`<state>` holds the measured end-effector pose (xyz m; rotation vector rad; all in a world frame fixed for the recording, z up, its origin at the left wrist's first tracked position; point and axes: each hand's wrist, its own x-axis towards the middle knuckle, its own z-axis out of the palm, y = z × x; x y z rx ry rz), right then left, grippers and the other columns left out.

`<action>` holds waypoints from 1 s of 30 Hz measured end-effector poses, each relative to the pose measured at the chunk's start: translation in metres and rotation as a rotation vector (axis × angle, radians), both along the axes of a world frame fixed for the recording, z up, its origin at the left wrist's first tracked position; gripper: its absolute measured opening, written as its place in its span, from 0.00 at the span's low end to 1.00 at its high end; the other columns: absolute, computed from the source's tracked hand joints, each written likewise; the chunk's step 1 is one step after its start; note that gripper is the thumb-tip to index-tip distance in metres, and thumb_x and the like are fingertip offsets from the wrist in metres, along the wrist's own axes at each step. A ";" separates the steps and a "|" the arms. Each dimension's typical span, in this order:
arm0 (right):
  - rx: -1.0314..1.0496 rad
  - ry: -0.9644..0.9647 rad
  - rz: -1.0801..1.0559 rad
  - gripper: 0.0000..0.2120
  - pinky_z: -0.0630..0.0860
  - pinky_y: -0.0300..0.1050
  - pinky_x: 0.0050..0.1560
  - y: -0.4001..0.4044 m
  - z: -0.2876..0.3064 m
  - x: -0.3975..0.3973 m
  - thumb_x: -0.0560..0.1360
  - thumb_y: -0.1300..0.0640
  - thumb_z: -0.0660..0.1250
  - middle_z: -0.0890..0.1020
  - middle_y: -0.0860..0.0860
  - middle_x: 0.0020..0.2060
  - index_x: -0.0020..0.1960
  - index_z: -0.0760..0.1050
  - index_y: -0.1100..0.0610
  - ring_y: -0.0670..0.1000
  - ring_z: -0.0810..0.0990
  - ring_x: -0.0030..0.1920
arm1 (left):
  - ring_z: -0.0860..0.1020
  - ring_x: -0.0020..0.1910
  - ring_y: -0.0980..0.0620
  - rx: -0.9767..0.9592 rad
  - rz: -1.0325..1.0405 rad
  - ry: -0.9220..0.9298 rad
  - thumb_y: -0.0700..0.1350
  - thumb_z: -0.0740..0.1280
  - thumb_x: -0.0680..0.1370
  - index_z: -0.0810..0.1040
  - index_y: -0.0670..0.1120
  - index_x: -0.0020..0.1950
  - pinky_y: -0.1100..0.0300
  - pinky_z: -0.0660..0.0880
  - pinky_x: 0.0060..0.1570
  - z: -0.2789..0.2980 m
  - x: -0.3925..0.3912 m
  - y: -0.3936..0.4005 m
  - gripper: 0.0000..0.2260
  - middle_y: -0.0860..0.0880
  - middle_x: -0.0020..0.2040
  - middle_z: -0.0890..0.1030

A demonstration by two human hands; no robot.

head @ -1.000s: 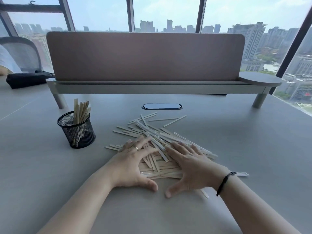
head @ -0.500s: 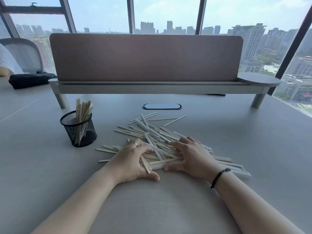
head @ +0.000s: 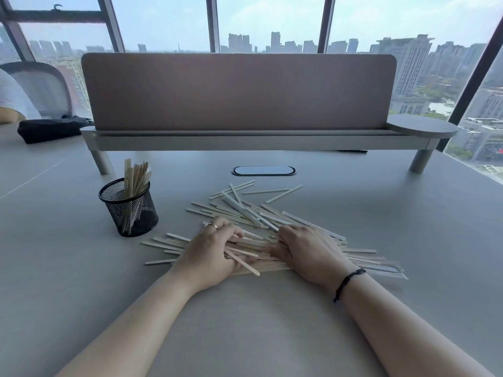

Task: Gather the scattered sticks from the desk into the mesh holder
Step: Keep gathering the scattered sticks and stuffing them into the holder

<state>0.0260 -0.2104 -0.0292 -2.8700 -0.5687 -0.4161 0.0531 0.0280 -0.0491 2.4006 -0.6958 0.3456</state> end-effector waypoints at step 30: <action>1.168 0.051 -0.081 0.33 0.60 0.57 0.24 0.014 0.045 -0.013 0.73 0.36 0.66 0.61 0.56 0.25 0.32 0.57 0.62 0.55 0.60 0.26 | 0.71 0.45 0.53 0.141 -0.022 -0.004 0.64 0.70 0.73 0.75 0.50 0.43 0.60 0.66 0.46 0.002 0.005 -0.024 0.17 0.54 0.43 0.74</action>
